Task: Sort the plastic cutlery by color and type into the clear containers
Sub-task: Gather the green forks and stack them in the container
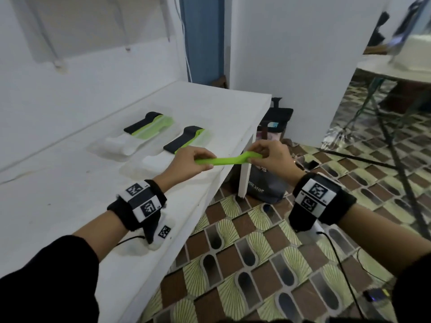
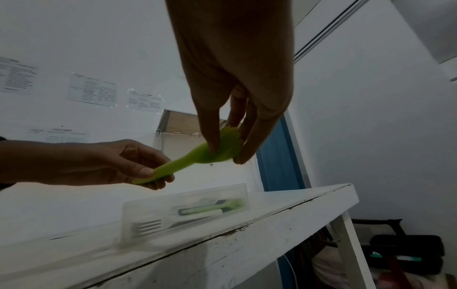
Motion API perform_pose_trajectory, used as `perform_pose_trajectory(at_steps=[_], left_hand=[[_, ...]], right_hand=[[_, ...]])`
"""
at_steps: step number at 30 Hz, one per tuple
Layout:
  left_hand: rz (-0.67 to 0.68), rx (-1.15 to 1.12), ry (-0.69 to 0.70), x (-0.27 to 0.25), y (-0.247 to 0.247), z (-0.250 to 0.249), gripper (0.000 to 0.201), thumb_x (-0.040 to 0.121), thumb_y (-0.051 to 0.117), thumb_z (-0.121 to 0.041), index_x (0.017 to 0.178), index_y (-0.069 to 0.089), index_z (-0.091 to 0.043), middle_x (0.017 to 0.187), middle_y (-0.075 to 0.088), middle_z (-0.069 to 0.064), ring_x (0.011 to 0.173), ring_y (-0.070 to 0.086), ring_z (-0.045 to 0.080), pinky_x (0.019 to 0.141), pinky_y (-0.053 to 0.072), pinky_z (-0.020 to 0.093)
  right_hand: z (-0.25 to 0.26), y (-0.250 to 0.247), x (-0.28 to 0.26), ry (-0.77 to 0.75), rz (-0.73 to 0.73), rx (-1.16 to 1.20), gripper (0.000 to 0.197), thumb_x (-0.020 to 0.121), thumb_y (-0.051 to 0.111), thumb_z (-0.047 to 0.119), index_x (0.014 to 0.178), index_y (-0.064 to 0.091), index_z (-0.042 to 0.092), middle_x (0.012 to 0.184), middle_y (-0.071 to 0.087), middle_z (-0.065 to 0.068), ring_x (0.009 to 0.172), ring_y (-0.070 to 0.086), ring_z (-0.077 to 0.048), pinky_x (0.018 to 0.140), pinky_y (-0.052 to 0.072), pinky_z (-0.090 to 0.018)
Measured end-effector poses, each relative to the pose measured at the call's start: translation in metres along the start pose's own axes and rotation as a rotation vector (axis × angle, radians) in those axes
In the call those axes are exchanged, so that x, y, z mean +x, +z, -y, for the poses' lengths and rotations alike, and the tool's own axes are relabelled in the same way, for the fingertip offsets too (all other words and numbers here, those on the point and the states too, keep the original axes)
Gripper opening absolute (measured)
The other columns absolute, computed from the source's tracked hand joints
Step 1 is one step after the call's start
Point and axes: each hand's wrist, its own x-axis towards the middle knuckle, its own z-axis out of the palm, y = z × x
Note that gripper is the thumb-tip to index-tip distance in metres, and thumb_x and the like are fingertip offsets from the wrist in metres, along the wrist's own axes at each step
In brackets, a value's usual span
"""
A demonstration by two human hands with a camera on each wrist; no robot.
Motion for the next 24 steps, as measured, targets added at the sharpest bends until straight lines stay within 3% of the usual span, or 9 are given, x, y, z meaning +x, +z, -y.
perform_pose_trajectory(at_steps=[4,7,11,14,17,18,20,23,24], left_hand=[[-0.042,0.032,-0.058,0.023,-0.007,0.007,0.020,0.076,0.072,-0.007,0.094,0.073,-0.017,0.091,0.070,-0.005,0.074,0.058,-0.015,0.079,0.043,0.004],[-0.084,0.068,-0.094,0.042,-0.013,0.015,0.021,0.076,0.072,-0.008,0.095,0.073,-0.016,0.092,0.071,-0.003,0.081,0.062,-0.004,0.084,0.045,0.010],[-0.134,0.089,-0.145,0.068,-0.023,0.032,0.020,0.077,0.073,-0.011,0.095,0.073,-0.019,0.092,0.071,-0.005,0.078,0.059,-0.009,0.077,0.043,0.004],[-0.132,0.077,-0.220,0.084,-0.033,0.041,0.019,0.078,0.073,-0.010,0.095,0.072,-0.019,0.097,0.072,-0.001,0.082,0.061,-0.004,0.077,0.047,0.011],[-0.090,0.061,-0.331,0.094,-0.044,0.048,0.022,0.079,0.072,-0.010,0.095,0.070,-0.024,0.097,0.072,-0.001,0.083,0.066,0.012,0.078,0.051,0.026],[-0.085,0.045,-0.368,0.097,-0.047,0.051,0.024,0.079,0.072,-0.009,0.095,0.070,-0.027,0.094,0.072,-0.005,0.082,0.067,0.015,0.075,0.051,0.026],[-0.094,0.001,-0.420,0.099,-0.051,0.055,0.027,0.078,0.073,-0.010,0.094,0.070,-0.032,0.089,0.072,-0.011,0.077,0.066,0.009,0.072,0.049,0.020],[-0.102,0.005,-0.473,0.098,-0.052,0.061,0.028,0.074,0.077,-0.016,0.100,0.070,-0.026,0.088,0.071,0.002,0.073,0.063,-0.005,0.072,0.045,0.006],[-0.104,0.015,-0.497,0.096,-0.052,0.062,0.032,0.071,0.078,-0.020,0.101,0.070,-0.024,0.087,0.071,-0.003,0.074,0.063,-0.006,0.071,0.044,0.004]], right_hand=[[-0.013,0.005,0.039,-0.056,0.079,0.056,0.023,0.074,0.075,0.008,0.097,0.068,0.007,0.092,0.069,-0.005,0.077,0.059,-0.008,0.067,0.047,-0.008],[-0.021,0.013,0.074,-0.064,0.128,0.095,0.021,0.075,0.075,0.010,0.095,0.068,0.012,0.091,0.069,-0.002,0.075,0.061,-0.007,0.068,0.048,-0.008],[-0.028,0.025,0.129,-0.134,0.224,0.106,0.021,0.076,0.074,0.009,0.095,0.069,0.014,0.091,0.070,-0.005,0.079,0.064,-0.014,0.068,0.047,-0.007],[-0.028,0.038,0.171,-0.201,0.307,0.084,0.021,0.075,0.073,0.007,0.094,0.070,0.016,0.090,0.070,-0.006,0.078,0.063,-0.016,0.065,0.044,-0.004],[-0.026,0.048,0.209,-0.266,0.396,0.089,0.018,0.076,0.071,0.006,0.090,0.069,0.017,0.089,0.070,-0.002,0.079,0.064,-0.017,0.064,0.043,-0.005],[-0.025,0.051,0.220,-0.297,0.425,0.091,0.018,0.076,0.070,0.004,0.089,0.069,0.017,0.089,0.070,-0.001,0.079,0.064,-0.016,0.065,0.043,-0.006],[-0.021,0.059,0.242,-0.359,0.476,0.094,0.018,0.075,0.068,0.002,0.087,0.069,0.015,0.089,0.070,-0.002,0.078,0.063,-0.012,0.066,0.045,-0.009],[-0.015,0.074,0.268,-0.433,0.599,0.101,0.019,0.073,0.066,-0.002,0.085,0.068,0.013,0.084,0.066,0.001,0.070,0.057,0.004,0.065,0.044,-0.007],[-0.014,0.080,0.276,-0.458,0.653,0.088,0.019,0.072,0.066,-0.002,0.084,0.068,0.014,0.081,0.065,0.006,0.070,0.056,0.005,0.065,0.044,-0.006]])
